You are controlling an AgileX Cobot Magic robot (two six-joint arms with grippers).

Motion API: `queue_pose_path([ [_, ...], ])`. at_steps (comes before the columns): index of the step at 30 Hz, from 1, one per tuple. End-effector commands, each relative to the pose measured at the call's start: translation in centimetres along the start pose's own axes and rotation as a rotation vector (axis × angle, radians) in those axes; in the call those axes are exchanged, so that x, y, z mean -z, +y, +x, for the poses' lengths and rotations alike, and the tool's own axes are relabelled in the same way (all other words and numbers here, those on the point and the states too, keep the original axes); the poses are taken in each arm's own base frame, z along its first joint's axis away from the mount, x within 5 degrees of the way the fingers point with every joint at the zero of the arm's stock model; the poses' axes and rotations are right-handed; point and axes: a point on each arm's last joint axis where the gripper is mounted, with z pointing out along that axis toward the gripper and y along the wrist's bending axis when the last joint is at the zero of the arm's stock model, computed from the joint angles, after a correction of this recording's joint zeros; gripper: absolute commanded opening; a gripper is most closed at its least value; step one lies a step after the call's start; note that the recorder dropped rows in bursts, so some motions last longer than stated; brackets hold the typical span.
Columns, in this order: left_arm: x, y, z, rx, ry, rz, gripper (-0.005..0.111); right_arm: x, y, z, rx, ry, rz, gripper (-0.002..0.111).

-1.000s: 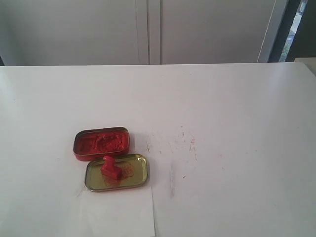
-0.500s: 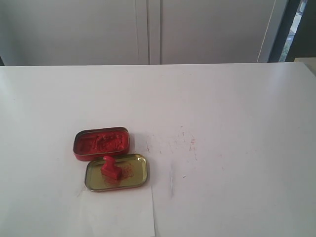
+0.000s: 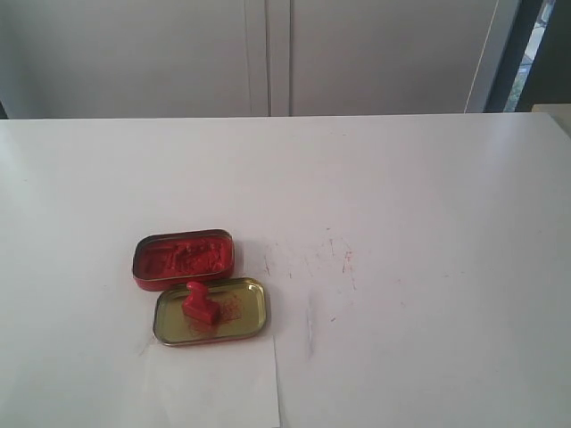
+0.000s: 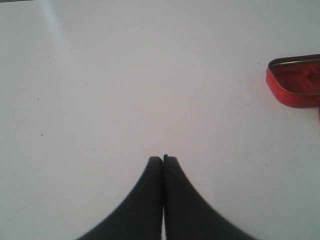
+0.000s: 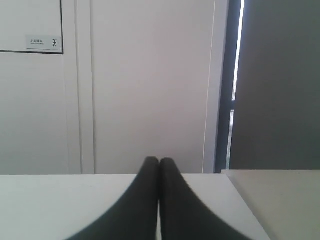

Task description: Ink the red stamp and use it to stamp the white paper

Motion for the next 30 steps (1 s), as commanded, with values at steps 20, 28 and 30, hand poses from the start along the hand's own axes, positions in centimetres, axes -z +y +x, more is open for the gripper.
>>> queue_pose_path([
  [20,0.0,0.0,0.1,0.013,-0.005,-0.001,0.000,-7.1,0.1,-4.0,-0.028,0.579,0.010,0.000],
  [28,0.0,0.0,0.1,0.013,-0.005,-0.001,0.000,-11.2,0.1,-3.8,-0.028,0.789,0.015,0.000],
  [30,0.0,0.0,0.1,0.013,-0.005,-0.001,0.000,-12.2,0.1,-3.5,-0.028,0.847,0.016,0.000],
])
